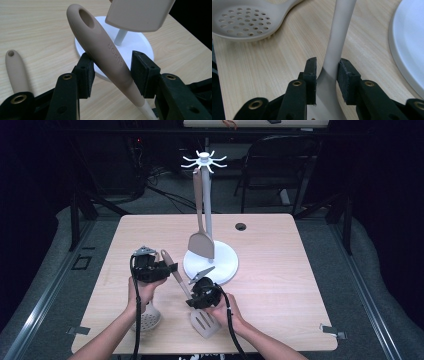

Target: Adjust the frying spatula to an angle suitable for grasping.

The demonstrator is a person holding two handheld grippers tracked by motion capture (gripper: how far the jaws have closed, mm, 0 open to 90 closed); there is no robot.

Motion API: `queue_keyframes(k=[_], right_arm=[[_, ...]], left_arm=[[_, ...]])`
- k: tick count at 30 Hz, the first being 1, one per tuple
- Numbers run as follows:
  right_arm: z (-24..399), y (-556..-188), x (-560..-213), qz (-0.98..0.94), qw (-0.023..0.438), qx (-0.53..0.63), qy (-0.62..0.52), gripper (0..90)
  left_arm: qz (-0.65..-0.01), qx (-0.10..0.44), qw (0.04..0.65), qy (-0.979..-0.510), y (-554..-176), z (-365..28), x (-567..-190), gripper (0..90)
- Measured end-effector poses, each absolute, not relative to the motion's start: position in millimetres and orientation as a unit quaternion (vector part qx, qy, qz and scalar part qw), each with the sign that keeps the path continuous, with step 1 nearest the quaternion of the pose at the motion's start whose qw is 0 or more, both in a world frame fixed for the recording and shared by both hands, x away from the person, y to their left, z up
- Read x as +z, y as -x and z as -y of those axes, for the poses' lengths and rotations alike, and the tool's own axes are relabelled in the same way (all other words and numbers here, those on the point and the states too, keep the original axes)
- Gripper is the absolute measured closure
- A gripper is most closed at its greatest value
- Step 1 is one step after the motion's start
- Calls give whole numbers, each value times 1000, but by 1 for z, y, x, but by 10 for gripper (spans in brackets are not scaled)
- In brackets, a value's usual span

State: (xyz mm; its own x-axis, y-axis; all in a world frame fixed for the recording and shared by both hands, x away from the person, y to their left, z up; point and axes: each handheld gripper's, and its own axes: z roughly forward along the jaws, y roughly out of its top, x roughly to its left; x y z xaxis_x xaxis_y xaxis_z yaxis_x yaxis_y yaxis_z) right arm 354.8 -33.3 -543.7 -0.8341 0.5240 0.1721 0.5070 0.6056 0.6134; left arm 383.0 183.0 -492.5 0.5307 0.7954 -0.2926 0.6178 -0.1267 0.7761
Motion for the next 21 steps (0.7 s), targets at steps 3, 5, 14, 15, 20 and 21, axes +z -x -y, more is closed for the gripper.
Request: queue_keyframes(k=[3, 5, 14, 15, 20, 21], right_arm=[[37, -356, -542, -892, 3, 345, -293, 731], [38, -356, -542, -891, 2, 347, -294, 734], [44, -357, -536, -878, 0, 368, -308, 759], [44, -357, -536, -876, -3, 370, -308, 760], [47, -358, -533, -872, -3, 374, -314, 761], [48, -358, -532, -869, -2, 381, -316, 763]], left_arm=[[-469, 89, 474, -740, -380, -184, -492, 550], [-463, 83, 477, -742, -379, -184, -492, 549], [-437, 72, 511, -737, -367, -181, -498, 601], [-433, 71, 510, -740, -367, -179, -498, 609], [-425, 68, 516, -740, -365, -174, -499, 630], [-419, 63, 520, -742, -364, -173, -499, 643]])
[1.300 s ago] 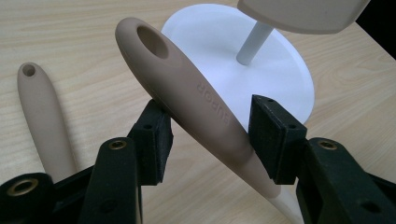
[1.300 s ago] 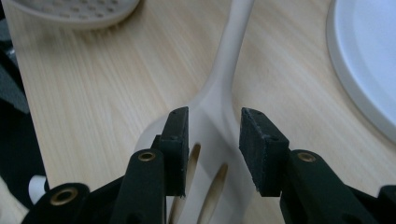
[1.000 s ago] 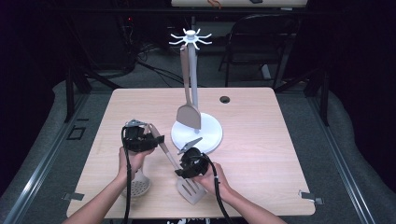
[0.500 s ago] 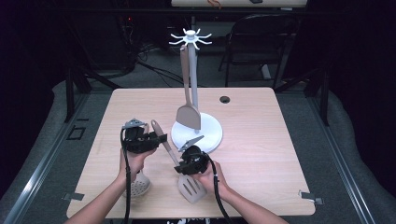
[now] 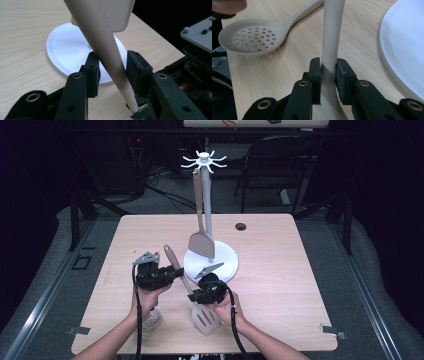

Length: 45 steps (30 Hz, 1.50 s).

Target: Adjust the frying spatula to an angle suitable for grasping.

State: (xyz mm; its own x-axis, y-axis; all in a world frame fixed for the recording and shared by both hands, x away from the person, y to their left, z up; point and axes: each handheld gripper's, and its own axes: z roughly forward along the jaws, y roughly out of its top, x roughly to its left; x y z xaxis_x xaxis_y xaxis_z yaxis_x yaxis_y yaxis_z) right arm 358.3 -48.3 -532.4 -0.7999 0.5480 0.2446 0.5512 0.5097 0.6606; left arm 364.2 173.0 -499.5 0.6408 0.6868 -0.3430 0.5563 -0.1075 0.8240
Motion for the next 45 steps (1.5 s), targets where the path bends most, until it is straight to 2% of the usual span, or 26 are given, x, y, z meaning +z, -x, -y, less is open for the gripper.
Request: queue_keyframes(k=[13, 20, 23, 34, 43, 44, 45], right_arm=[[52, -359, -526, 860, -10, -396, 320, 767], [53, -358, -524, 859, -16, -400, 319, 767], [53, -357, -521, 856, -18, -408, 315, 768], [57, -352, -509, 853, -31, -425, 300, 757], [63, -346, -499, 860, -32, -417, 293, 626], [68, -346, -496, 863, -31, -413, 290, 565], [69, -345, -496, 863, -33, -410, 292, 543]], left_arm=[[-406, 28, 533, -742, -363, -162, -506, 719], [-401, 18, 547, -735, -362, -162, -507, 726], [-401, -9, 560, -725, -364, -165, -503, 753], [-360, -3, 581, -730, -356, -159, -488, 776], [-347, -5, 592, -728, -354, -161, -479, 776], [-344, -3, 592, -729, -354, -161, -478, 776], [-344, -1, 592, -729, -355, -162, -478, 776]])
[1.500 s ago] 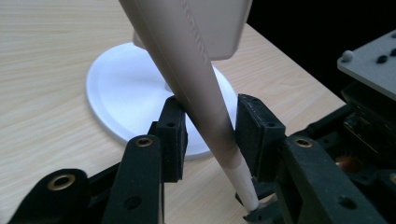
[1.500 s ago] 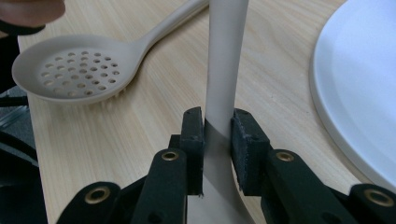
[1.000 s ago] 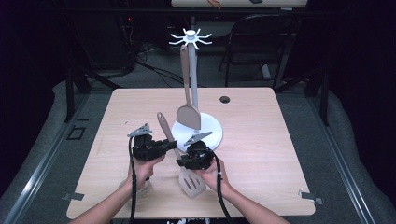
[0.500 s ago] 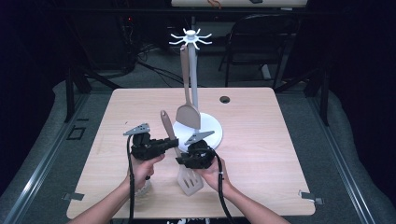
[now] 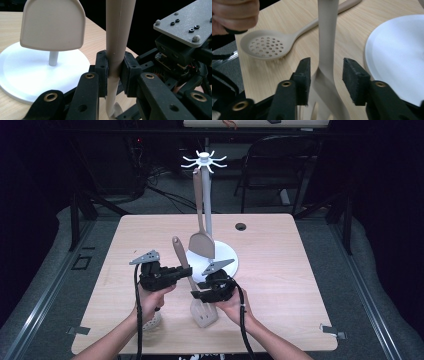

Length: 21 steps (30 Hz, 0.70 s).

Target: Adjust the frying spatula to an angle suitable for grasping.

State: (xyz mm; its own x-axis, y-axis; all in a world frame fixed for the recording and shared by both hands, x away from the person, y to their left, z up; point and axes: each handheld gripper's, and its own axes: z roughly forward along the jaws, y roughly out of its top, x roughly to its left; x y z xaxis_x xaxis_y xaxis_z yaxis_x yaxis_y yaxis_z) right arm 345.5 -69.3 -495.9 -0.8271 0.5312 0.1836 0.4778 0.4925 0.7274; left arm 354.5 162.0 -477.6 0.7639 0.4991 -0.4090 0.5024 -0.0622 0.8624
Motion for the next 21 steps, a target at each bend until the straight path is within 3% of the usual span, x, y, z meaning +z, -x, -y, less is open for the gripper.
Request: queue_keyframes(k=[5, 6, 8, 12, 21], right_arm=[[78, -344, -494, -868, 35, 400, -291, 427], [83, -344, -493, -870, 38, 394, -293, 363], [86, -345, -493, -871, 37, 392, -294, 347], [102, -347, -493, -877, 54, 366, -306, 175], [144, -350, -501, -879, 77, 328, -337, 64]], left_arm=[[-342, 6, 588, -733, -356, -164, -476, 776], [-340, 8, 587, -734, -356, -164, -476, 776], [-338, 13, 585, -737, -357, -164, -475, 776], [-340, 16, 590, -732, -358, -167, -475, 776], [-330, 19, 586, -740, -360, -168, -473, 775]])
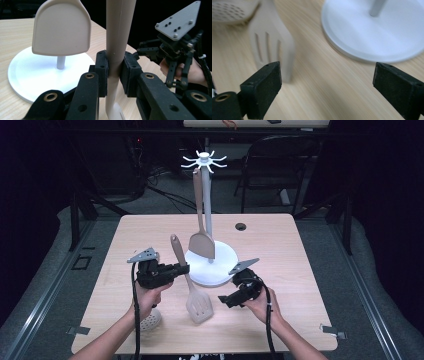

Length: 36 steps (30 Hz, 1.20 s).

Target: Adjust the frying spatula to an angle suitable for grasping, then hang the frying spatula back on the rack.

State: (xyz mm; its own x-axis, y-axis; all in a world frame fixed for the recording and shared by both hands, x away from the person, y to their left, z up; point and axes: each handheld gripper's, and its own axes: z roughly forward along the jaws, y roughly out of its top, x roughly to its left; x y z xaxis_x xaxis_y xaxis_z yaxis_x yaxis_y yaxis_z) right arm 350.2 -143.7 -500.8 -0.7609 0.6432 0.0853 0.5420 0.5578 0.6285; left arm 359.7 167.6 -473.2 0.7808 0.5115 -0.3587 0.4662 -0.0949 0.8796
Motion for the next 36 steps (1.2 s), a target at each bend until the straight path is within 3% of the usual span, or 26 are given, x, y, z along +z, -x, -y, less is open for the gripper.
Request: queue_keyframes(k=[13, 36], right_arm=[[215, -358, -507, -858, 110, 305, -398, 9], [256, -363, -509, -844, 130, 282, -437, 0]], left_arm=[[-315, 15, 583, -749, -363, -164, -468, 775], [-272, 27, 578, -769, -372, -147, -442, 775]])
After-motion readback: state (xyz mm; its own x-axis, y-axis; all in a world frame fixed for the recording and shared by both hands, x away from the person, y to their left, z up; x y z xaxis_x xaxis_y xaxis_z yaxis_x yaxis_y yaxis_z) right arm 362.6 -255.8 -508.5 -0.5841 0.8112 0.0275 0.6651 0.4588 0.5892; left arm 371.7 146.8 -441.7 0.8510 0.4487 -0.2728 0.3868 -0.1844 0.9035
